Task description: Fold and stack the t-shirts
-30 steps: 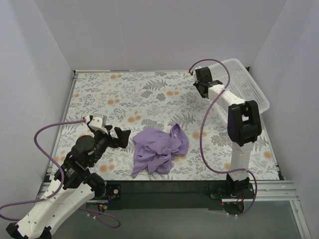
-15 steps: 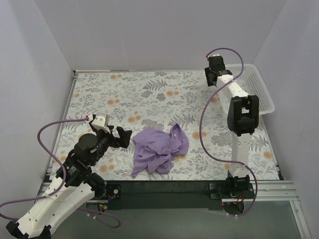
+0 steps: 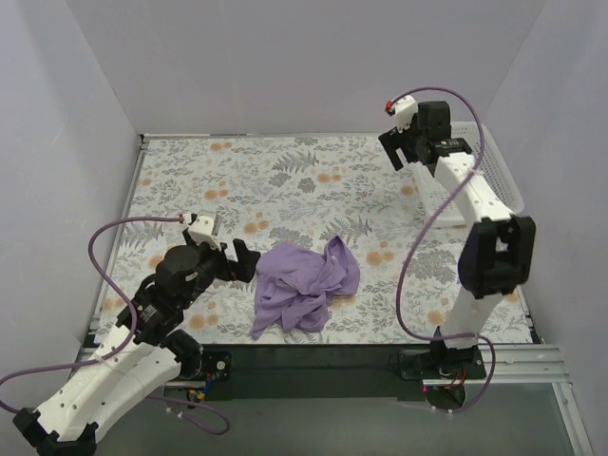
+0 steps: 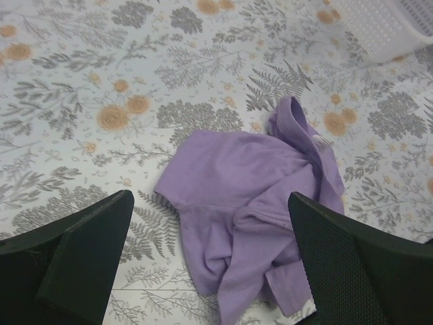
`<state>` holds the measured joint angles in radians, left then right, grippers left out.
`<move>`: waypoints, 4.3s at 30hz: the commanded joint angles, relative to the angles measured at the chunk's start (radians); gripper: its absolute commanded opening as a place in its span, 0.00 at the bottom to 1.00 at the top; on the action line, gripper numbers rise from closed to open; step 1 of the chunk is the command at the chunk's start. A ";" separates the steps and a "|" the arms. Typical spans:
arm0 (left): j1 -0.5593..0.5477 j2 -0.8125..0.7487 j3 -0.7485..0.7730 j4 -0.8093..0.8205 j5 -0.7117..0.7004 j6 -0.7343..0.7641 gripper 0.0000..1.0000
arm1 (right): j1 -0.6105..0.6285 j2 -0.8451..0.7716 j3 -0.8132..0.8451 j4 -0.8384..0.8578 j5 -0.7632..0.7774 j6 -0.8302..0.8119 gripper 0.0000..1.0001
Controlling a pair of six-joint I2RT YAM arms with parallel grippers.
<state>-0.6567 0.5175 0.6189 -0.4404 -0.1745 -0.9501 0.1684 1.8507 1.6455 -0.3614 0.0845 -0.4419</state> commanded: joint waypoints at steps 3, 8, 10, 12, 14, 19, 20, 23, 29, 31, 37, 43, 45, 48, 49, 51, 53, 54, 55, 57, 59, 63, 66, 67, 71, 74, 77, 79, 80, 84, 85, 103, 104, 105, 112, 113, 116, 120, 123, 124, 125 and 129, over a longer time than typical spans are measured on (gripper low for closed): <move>0.000 0.110 0.084 -0.032 0.144 -0.128 0.98 | 0.034 -0.388 -0.238 0.016 -0.556 -0.243 0.98; 0.000 0.167 0.122 -0.087 0.268 -0.228 0.98 | 0.039 -0.623 -0.474 -0.111 -0.897 -0.331 0.98; 0.000 0.173 0.117 -0.089 0.312 -0.263 0.97 | 0.039 -0.698 -0.539 -0.154 -0.976 -0.337 0.98; 0.000 0.182 0.110 -0.092 0.348 -0.291 0.97 | 0.039 -0.745 -0.632 -0.166 -0.979 -0.331 0.98; 0.000 0.190 0.097 -0.092 0.365 -0.334 0.97 | 0.039 -0.812 -0.699 -0.171 -0.960 -0.331 0.98; 0.000 0.248 0.079 -0.089 0.412 -0.417 0.89 | 0.017 -0.918 -0.922 -0.174 -0.959 -0.319 0.98; 0.000 0.262 0.079 -0.089 0.409 -0.427 0.89 | 0.005 -0.927 -0.950 -0.174 -0.974 -0.322 0.98; 0.000 0.317 0.077 -0.086 0.380 -0.458 0.87 | -0.065 -0.950 -1.015 -0.171 -1.048 -0.346 0.98; -0.001 0.484 0.117 -0.046 0.323 -0.499 0.84 | -0.144 -0.926 -1.010 -0.174 -1.059 -0.347 0.98; -0.012 0.545 0.131 -0.038 0.314 -0.538 0.83 | -0.153 -0.910 -1.006 -0.174 -1.042 -0.339 0.98; -0.101 0.590 0.131 0.008 0.276 -0.605 0.80 | -0.159 -0.910 -1.006 -0.175 -1.042 -0.340 0.98; -0.224 0.651 0.232 0.019 0.234 -0.507 0.77 | -0.158 -0.907 -1.006 -0.177 -1.043 -0.340 0.98; -0.260 0.685 0.266 0.003 0.219 -0.442 0.75 | -0.159 -0.907 -1.006 -0.177 -1.040 -0.340 0.98; -0.299 0.740 0.327 -0.032 0.201 -0.368 0.71 | -0.159 -0.910 -1.007 -0.179 -1.042 -0.342 0.98; -0.307 0.756 0.346 -0.044 0.187 -0.352 0.70 | -0.158 -0.910 -1.007 -0.179 -1.042 -0.342 0.98; -0.325 0.809 0.399 -0.090 0.150 -0.322 0.68 | -0.159 -0.910 -1.007 -0.179 -1.043 -0.343 0.98; -0.331 0.869 0.435 -0.136 0.121 -0.290 0.66 | -0.159 -0.907 -1.007 -0.182 -1.042 -0.343 0.98; -0.337 0.886 0.471 -0.150 0.106 -0.274 0.65 | -0.158 -0.906 -1.007 -0.180 -1.042 -0.343 0.98; -0.340 0.904 0.485 -0.164 0.084 -0.265 0.64 | -0.159 -0.906 -1.007 -0.182 -1.043 -0.343 0.98; -0.348 0.946 0.531 -0.195 0.060 -0.253 0.61 | -0.185 -0.904 -1.007 -0.183 -1.043 -0.343 0.98; -0.354 0.986 0.564 -0.219 0.038 -0.231 0.60 | -0.188 -0.903 -1.007 -0.183 -1.046 -0.343 0.98; -0.356 1.059 0.653 -0.257 0.006 -0.188 0.58 | -0.191 -0.901 -1.006 -0.185 -1.046 -0.345 0.98; -0.357 1.121 0.719 -0.277 -0.019 -0.153 0.58 | -0.194 -0.901 -1.006 -0.186 -1.049 -0.345 0.98; -0.357 1.156 0.754 -0.282 -0.023 -0.145 0.54 | -0.196 -0.901 -1.006 -0.186 -1.049 -0.345 0.98; -0.357 1.245 0.835 -0.305 -0.036 -0.104 0.52 | -0.204 -0.904 -1.004 -0.189 -1.054 -0.345 0.98; -0.357 1.317 0.909 -0.339 -0.063 -0.085 0.51 | -0.208 -0.906 -1.004 -0.192 -1.057 -0.347 0.98; -0.357 1.374 0.964 -0.366 -0.101 -0.072 0.50 | -0.213 -0.907 -1.004 -0.192 -1.063 -0.348 0.98; -0.357 1.409 0.985 -0.380 -0.147 -0.064 0.50 | -0.214 -0.909 -1.004 -0.195 -1.063 -0.350 0.98; -0.354 1.420 0.995 -0.385 -0.163 -0.061 0.50 | -0.216 -0.909 -1.003 -0.195 -1.065 -0.350 0.98; -0.345 1.474 1.062 -0.399 -0.209 -0.053 0.50 | -0.218 -0.909 -1.003 -0.198 -1.068 -0.353 0.98; -0.342 1.498 1.074 -0.402 -0.215 -0.055 0.50 | -0.219 -0.909 -1.003 -0.198 -1.069 -0.353 0.98; -0.265 1.682 1.303 -0.440 -0.140 -0.001 0.43 | -0.241 -0.906 -0.998 -0.212 -1.086 -0.359 0.98; -0.264 1.684 1.308 -0.440 -0.137 0.002 0.42 | -0.241 -0.903 -0.998 -0.212 -1.086 -0.360 0.98; -0.262 1.688 1.309 -0.440 -0.132 0.002 0.41 | -0.241 -0.903 -0.998 -0.212 -1.086 -0.362 0.98; -0.259 1.724 1.325 -0.439 -0.105 0.011 0.34 | -0.247 -0.903 -0.997 -0.215 -1.086 -0.362 0.98; -0.258 1.730 1.328 -0.440 -0.103 0.014 0.33 | -0.250 -0.901 -0.997 -0.215 -1.086 -0.362 0.98; -0.253 1.733 1.341 -0.446 -0.097 0.019 0.23 | -0.254 -0.900 -0.997 -0.214 -1.088 -0.363 0.98; -0.250 1.718 1.360 -0.443 -0.102 0.020 0.00 | -0.257 -0.898 -0.997 -0.215 -1.089 -0.363 0.98; -0.250 1.669 1.387 -0.437 -0.117 0.014 0.00 | -0.263 -0.898 -0.995 -0.218 -1.088 -0.365 0.98; -0.250 1.647 1.394 -0.432 -0.120 0.013 0.00 | -0.270 -0.898 -0.997 -0.220 -1.089 -0.365 0.98; -0.250 1.621 1.400 -0.429 -0.125 0.011 0.00 | -0.271 -0.903 -0.997 -0.220 -1.089 -0.366 0.98; -0.250 1.399 1.358 -0.351 -0.126 0.017 0.00 | -0.277 -0.907 -0.997 -0.223 -1.088 -0.374 0.98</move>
<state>-0.9115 2.1818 1.9617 -0.8787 -0.2798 -0.9390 -0.1017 0.9512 0.6266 -0.5758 -0.9752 -0.7940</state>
